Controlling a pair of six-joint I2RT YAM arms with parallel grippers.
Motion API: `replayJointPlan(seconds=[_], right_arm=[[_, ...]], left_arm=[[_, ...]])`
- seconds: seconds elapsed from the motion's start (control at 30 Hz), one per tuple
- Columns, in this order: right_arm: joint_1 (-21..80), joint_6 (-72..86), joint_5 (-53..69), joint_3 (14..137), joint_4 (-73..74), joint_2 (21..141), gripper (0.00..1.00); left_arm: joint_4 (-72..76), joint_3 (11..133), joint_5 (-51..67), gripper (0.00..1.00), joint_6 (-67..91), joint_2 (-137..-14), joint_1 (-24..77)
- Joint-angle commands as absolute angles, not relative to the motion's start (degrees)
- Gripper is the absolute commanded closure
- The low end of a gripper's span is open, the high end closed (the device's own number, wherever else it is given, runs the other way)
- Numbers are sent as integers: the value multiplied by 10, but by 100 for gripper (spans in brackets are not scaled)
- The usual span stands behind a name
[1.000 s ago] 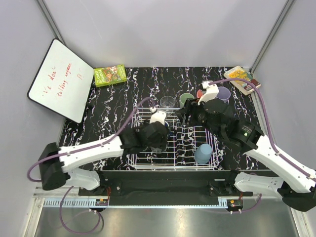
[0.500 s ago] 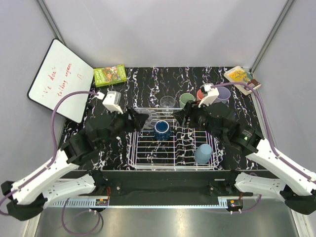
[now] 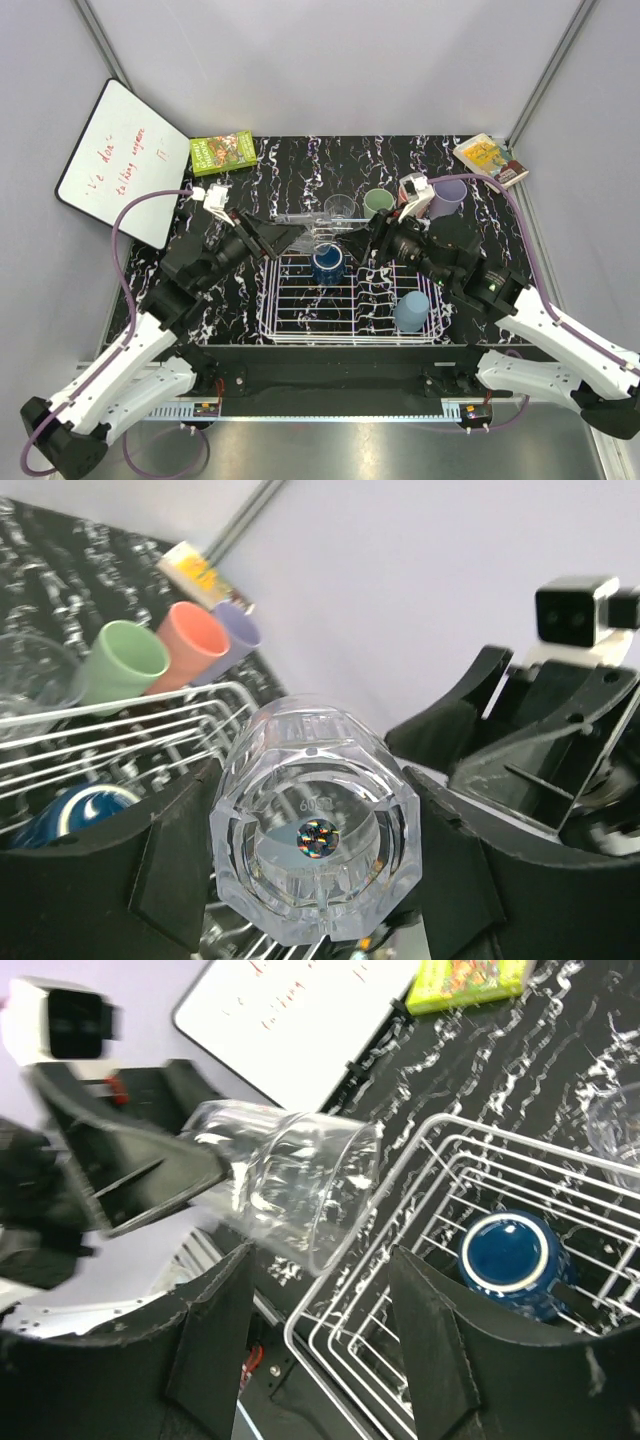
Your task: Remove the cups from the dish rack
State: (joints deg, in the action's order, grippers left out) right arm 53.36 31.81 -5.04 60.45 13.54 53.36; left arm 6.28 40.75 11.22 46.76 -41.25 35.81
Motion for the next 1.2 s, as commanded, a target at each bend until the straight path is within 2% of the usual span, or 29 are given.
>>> replayJointPlan(seconds=[0.0,0.4,0.8,1.07,1.1,1.17], right_arm=[[540,326,-18,596,51,496,37],[539,336,49,587,5,518,38],[538,342,74,596,-32,551,39],[539,374,140,608,-83,611,51],[539,378,141,607,-84,614,54],[539,381,143,606,-86,615,66]], left_arm=[[320,360,252,100,603,-430,303],[506,329,335,100,716,-508,277],[555,308,353,100,745,-521,277],[591,287,359,100,766,-536,278],[591,286,359,100,766,-535,278],[588,285,360,100,765,-534,278]])
